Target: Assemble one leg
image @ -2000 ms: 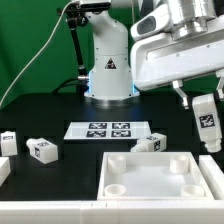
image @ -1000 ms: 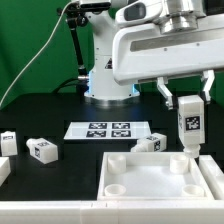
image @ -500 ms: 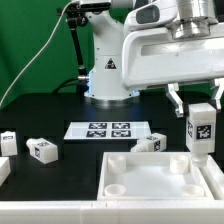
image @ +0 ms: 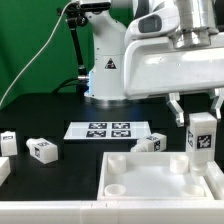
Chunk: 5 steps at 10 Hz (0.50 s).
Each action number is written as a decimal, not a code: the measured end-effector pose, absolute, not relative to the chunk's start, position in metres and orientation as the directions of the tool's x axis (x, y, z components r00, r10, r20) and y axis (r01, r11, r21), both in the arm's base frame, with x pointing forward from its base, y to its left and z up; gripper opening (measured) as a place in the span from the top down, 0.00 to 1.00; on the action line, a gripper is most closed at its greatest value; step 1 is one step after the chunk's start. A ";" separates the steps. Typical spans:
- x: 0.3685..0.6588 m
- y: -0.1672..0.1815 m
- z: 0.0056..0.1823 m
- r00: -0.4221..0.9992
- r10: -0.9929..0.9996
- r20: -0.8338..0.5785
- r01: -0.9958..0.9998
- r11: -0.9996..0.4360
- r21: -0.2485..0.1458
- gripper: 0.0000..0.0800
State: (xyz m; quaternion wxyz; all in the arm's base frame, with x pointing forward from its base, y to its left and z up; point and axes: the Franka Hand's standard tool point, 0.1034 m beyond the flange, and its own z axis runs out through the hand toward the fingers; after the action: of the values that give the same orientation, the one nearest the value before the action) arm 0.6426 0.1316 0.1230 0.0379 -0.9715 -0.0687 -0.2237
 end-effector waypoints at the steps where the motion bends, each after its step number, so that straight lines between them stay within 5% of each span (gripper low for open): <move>1: 0.642 0.131 0.119 0.893 0.116 0.435 0.149 -0.988 -0.042 0.65; 5: 0.641 0.128 0.106 0.894 0.115 0.432 0.146 -0.988 -0.040 0.65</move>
Offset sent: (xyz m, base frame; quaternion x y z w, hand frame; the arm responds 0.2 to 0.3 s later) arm -0.0002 -0.0015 -0.0094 0.0014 0.0088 0.0013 1.0000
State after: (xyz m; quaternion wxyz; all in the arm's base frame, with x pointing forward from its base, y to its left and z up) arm 0.6406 0.1277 0.1062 0.0358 -0.9726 -0.0671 -0.2198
